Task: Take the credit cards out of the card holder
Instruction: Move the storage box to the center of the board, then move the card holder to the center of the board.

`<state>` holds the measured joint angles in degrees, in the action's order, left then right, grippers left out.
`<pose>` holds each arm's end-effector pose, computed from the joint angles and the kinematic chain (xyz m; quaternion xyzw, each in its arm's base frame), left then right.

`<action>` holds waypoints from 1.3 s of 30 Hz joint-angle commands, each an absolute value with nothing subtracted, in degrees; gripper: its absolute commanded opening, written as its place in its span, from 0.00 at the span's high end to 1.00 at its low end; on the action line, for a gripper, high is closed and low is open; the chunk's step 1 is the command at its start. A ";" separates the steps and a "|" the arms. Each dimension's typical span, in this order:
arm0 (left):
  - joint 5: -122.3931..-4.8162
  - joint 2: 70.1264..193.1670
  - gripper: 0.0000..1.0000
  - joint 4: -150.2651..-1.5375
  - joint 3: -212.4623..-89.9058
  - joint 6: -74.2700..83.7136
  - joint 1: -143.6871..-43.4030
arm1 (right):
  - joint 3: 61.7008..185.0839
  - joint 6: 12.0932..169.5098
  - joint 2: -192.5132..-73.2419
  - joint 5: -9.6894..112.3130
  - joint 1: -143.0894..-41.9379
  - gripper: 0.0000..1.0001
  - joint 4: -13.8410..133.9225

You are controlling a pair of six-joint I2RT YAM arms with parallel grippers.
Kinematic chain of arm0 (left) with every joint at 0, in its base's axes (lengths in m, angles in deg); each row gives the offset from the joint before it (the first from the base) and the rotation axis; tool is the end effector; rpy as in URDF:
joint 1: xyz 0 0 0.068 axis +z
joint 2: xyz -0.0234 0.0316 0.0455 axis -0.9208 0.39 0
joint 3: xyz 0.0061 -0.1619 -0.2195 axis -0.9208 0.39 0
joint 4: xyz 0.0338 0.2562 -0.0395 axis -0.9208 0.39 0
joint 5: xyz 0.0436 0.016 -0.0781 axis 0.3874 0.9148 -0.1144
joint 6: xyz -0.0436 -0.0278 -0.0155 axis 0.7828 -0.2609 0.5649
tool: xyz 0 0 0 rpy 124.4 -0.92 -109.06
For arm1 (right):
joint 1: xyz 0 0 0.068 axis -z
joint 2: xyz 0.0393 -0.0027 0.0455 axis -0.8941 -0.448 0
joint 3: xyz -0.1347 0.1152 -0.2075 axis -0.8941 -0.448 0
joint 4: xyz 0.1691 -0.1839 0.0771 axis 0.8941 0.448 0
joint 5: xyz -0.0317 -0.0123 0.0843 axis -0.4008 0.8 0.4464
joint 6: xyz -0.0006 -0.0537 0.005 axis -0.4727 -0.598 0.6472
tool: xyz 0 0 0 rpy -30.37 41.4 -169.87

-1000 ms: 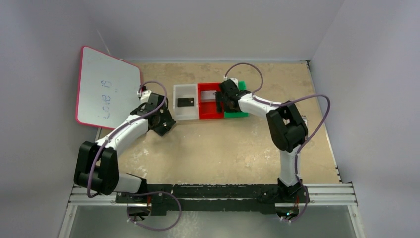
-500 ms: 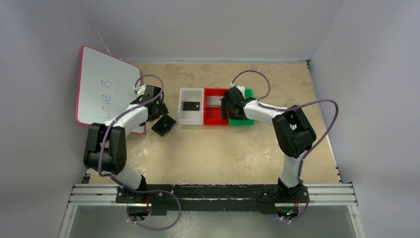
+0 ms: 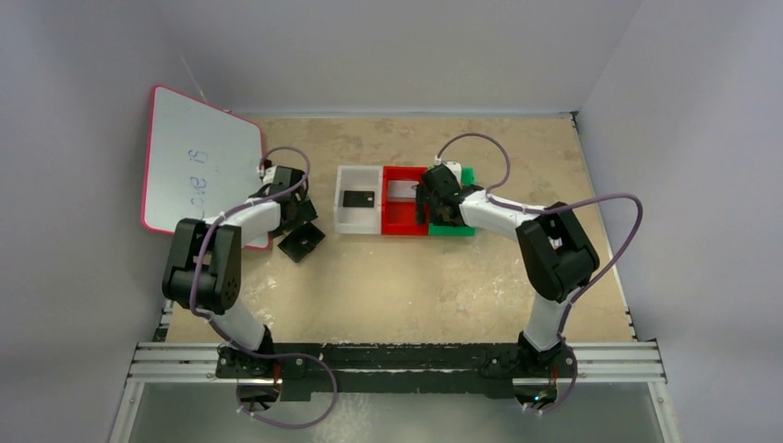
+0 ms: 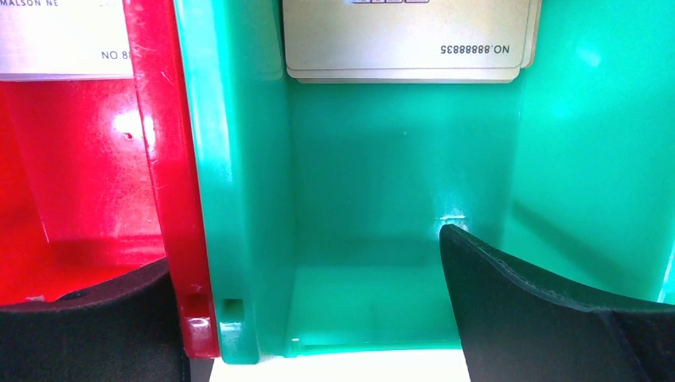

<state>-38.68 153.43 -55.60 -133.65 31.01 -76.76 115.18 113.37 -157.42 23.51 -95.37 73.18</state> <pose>0.3238 -0.0451 0.1596 -0.2683 0.9197 0.0275 0.2852 0.3348 0.1947 0.1788 0.0359 0.9318 0.0215 0.3605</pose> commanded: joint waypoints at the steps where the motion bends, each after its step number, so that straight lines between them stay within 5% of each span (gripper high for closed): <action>1: -43.43 149.30 0.24 -55.28 -125.54 34.43 -78.00 | 110.80 115.09 -152.89 21.98 -95.52 0.04 73.81; 14: -45.18 139.60 0.27 -57.66 -114.81 42.24 -88.47 | 101.31 107.95 -144.28 22.20 -95.12 0.04 68.14; 28: -46.47 130.85 0.28 -58.85 -106.79 47.43 -92.97 | 105.12 109.03 -135.75 28.97 -94.68 0.02 71.43; 39: -41.47 127.13 0.45 -59.86 -101.72 57.01 -105.00 | 97.63 117.34 -121.15 39.29 -94.68 0.04 72.40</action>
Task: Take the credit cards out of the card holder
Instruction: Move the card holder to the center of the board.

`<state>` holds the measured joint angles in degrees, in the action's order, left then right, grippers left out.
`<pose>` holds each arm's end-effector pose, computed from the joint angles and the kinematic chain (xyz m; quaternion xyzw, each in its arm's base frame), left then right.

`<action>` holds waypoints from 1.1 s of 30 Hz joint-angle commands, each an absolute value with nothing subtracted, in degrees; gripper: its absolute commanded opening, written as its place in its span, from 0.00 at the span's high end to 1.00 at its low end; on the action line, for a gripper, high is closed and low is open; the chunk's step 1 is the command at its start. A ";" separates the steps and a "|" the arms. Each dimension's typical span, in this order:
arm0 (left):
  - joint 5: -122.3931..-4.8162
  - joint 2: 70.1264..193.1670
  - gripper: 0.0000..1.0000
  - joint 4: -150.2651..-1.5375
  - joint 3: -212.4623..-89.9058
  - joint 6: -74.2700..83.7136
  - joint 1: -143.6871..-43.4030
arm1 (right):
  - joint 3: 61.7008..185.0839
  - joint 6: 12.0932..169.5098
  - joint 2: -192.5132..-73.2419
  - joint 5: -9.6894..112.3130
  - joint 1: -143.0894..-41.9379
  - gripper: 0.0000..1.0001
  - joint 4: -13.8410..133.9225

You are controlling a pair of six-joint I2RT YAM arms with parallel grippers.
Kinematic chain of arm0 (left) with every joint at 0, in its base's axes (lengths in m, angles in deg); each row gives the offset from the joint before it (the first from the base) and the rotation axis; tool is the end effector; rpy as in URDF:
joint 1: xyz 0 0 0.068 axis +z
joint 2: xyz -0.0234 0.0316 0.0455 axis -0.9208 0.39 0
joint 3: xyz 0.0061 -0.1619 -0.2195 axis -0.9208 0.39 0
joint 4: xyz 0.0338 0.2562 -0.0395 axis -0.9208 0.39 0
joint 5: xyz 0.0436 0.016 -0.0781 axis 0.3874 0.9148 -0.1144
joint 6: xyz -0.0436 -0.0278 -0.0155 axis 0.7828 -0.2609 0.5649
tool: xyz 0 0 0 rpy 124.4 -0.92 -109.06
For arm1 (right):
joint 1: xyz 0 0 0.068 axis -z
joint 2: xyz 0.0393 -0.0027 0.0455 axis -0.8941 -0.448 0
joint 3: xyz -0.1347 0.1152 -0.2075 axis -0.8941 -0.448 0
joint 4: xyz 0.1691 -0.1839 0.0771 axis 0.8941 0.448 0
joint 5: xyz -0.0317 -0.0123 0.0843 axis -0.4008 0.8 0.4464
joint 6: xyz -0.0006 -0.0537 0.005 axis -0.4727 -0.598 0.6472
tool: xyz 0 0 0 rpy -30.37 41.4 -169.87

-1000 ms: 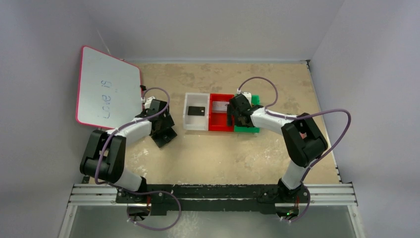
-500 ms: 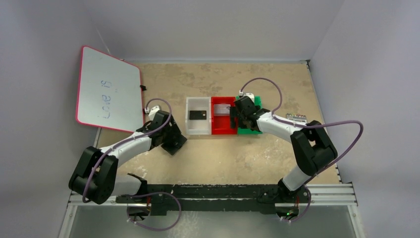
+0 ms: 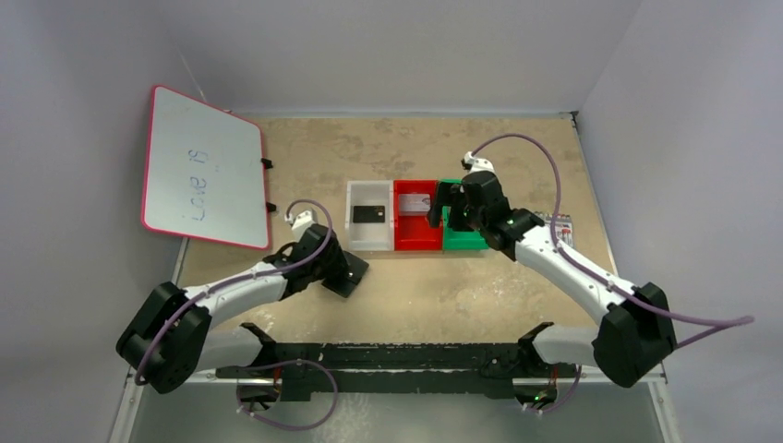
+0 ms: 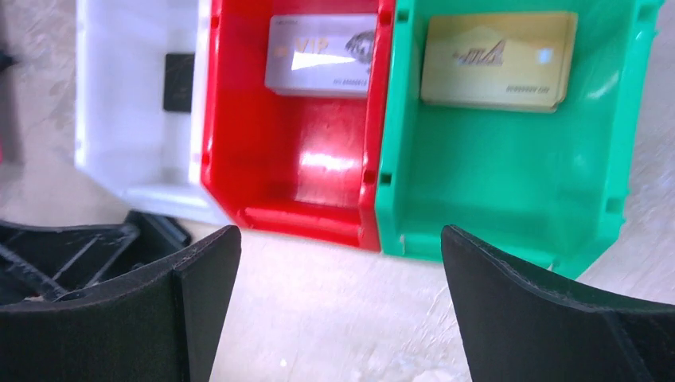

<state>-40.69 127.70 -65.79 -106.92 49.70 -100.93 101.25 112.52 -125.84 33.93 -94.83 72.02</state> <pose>0.1895 -0.1164 0.1535 -0.2253 0.9100 -0.1470 0.3155 0.2499 0.1458 0.2780 0.0182 0.8769 0.1725 0.4483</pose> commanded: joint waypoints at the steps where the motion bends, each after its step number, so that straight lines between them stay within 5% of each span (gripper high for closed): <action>1: -40.68 126.18 0.45 -59.91 -101.23 59.12 -106.61 | 96.34 118.43 -119.67 40.89 -94.68 0.04 71.71; 14: -21.98 130.85 0.48 -63.46 -106.86 74.36 -135.13 | 76.88 127.03 -109.08 56.13 -94.77 0.12 57.85; 33: -5.93 127.01 0.38 -50.94 -108.44 92.10 -136.39 | 85.10 113.61 -131.01 66.11 -99.53 0.35 42.63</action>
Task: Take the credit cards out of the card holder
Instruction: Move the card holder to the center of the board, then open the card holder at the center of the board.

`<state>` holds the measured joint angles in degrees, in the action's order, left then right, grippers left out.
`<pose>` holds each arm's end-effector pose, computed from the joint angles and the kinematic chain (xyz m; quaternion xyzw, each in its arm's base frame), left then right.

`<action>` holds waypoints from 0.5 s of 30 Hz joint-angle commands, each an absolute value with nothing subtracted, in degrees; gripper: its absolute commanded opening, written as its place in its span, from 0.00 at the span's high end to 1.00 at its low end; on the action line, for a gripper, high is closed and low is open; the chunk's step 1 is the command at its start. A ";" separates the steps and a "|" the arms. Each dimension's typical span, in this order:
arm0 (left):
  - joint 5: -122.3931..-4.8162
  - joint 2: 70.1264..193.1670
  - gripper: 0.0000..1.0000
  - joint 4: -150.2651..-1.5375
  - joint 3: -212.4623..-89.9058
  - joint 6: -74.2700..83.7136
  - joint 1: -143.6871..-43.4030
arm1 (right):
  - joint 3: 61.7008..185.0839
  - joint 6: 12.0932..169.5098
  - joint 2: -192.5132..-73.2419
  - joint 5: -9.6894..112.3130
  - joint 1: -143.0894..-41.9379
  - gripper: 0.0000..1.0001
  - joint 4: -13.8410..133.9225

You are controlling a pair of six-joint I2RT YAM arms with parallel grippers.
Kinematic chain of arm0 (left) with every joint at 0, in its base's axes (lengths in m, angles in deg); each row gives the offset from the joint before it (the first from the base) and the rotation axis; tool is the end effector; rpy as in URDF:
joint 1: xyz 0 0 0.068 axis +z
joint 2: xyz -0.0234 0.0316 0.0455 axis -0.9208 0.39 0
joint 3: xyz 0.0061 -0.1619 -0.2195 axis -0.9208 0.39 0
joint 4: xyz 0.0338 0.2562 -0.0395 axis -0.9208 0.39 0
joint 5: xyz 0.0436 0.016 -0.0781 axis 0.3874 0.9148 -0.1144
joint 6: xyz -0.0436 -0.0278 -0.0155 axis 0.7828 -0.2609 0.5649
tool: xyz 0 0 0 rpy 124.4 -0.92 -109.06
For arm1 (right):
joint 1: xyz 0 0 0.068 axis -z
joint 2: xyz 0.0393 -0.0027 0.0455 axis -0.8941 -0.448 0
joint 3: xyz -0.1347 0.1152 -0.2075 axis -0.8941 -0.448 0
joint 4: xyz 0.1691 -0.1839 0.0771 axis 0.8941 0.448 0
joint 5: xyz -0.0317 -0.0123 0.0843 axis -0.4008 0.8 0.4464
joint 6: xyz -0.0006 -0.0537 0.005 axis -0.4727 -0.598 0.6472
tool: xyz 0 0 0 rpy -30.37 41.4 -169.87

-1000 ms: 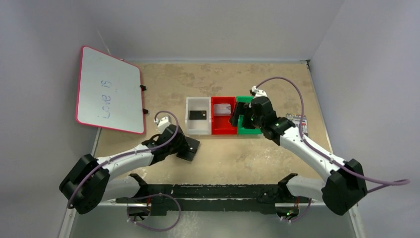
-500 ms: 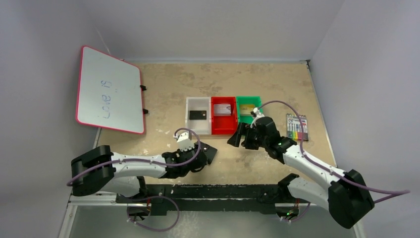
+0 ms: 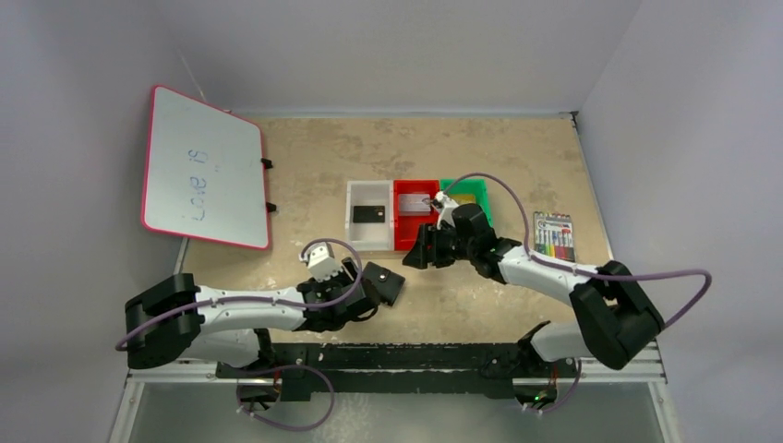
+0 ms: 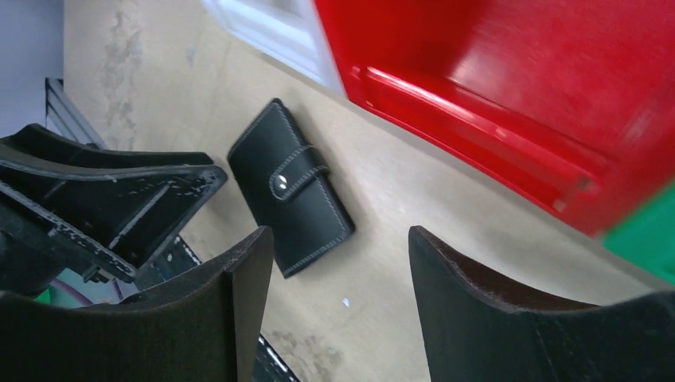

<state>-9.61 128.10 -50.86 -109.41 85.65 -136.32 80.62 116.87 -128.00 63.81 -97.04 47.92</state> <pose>0.0959 -0.1815 0.1580 -0.2652 0.8628 -0.1416 0.4065 0.2160 0.1586 0.1888 -0.0908 0.8598 0.3903 0.3164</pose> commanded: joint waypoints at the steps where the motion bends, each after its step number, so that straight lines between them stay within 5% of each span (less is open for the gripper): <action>1: -6.20 126.73 0.38 -52.69 -107.52 92.29 -136.39 | 85.55 113.31 -131.81 65.59 -100.36 0.35 42.12; 15: -13.45 121.61 0.39 -63.03 -100.78 85.59 -136.39 | 88.88 109.44 -144.21 54.06 -110.53 0.41 37.86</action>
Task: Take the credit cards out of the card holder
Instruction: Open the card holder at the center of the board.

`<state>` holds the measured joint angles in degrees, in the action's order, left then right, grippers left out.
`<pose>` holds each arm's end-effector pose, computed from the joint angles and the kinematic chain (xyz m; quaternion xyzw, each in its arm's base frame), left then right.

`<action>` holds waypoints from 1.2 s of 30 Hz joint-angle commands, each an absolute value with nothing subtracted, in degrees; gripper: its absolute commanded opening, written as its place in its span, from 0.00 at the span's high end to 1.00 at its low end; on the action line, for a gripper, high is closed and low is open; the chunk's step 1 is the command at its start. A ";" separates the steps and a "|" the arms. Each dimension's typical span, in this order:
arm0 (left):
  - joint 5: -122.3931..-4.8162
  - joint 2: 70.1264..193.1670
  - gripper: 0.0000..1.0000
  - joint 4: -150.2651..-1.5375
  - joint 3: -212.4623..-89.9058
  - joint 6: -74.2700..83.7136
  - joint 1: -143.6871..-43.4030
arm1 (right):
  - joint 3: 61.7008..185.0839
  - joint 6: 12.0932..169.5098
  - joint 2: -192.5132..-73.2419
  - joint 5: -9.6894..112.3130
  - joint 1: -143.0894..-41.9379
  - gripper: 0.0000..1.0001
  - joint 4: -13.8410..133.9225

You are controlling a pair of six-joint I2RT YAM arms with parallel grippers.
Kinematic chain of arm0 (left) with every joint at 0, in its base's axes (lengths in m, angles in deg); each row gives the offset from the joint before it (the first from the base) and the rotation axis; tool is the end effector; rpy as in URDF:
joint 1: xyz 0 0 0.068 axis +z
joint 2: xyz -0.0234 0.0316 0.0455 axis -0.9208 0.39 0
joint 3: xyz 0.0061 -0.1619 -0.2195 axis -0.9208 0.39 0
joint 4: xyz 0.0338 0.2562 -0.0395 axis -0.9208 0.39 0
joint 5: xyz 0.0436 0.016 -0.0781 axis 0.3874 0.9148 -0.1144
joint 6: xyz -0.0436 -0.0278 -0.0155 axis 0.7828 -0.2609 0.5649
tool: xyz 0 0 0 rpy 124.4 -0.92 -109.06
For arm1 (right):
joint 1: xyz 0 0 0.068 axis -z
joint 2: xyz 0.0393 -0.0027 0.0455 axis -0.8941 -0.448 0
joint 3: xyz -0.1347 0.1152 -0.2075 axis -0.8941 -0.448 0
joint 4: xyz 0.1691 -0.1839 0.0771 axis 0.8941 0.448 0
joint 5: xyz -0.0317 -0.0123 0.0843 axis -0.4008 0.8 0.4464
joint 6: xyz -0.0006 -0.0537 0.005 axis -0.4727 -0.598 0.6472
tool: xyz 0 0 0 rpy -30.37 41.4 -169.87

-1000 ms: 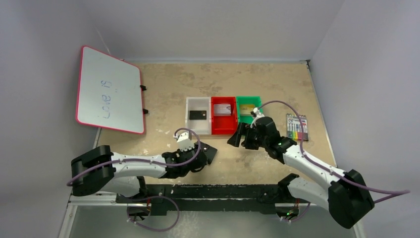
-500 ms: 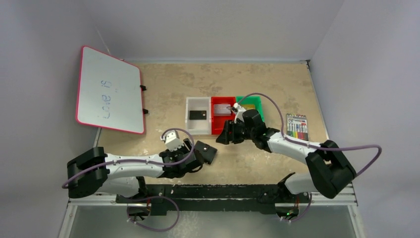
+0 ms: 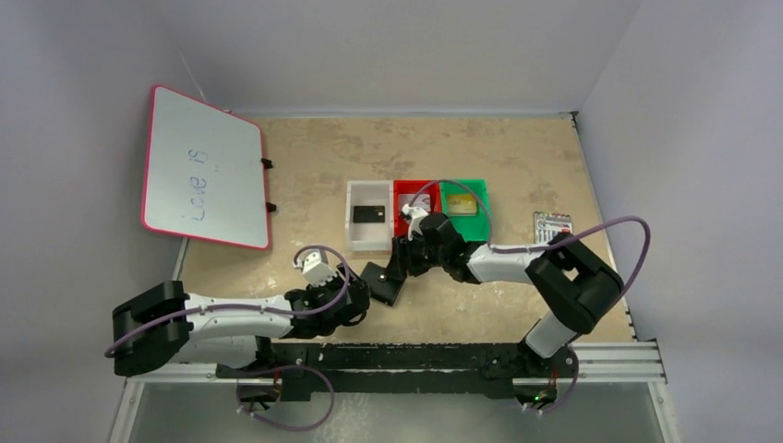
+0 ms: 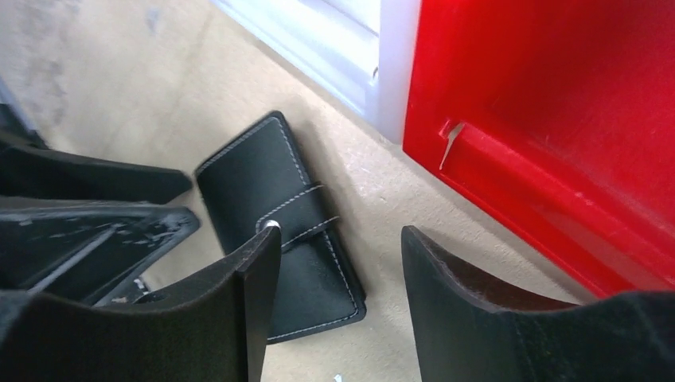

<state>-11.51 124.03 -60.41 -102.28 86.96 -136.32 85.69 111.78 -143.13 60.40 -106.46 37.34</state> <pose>0.0902 -0.1688 0.1444 -0.2903 0.8493 -0.2009 0.3925 0.2215 0.2212 0.1604 -0.1853 0.8452 0.3845 0.3216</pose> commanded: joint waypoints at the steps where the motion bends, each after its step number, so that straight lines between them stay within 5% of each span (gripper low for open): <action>1: -13.31 121.18 0.40 -62.93 -100.36 85.90 -136.39 | 89.54 109.09 -145.06 52.43 -112.15 0.45 39.15; 6: -12.95 119.33 0.39 -62.55 -99.03 86.39 -136.38 | 86.22 113.42 -141.71 46.14 -117.15 0.61 40.31; 12: -15.93 122.14 0.39 -66.72 -99.99 79.35 -136.39 | 74.53 124.74 -131.40 52.55 -119.55 0.87 30.33; 15: -18.96 125.83 0.41 -69.22 -101.89 75.30 -136.38 | 73.60 129.24 -125.90 45.27 -121.67 0.82 37.06; 23: -22.04 134.23 0.56 -75.14 -104.99 70.64 -136.65 | 74.76 132.64 -114.21 30.90 -121.90 0.52 52.13; 31: -21.86 134.15 0.61 -74.09 -105.99 70.42 -136.64 | 84.12 132.67 -125.12 28.87 -122.06 0.47 63.41; 36: -22.06 131.21 0.55 -72.77 -103.98 71.77 -136.65 | 88.83 137.65 -129.51 23.36 -126.05 0.44 70.65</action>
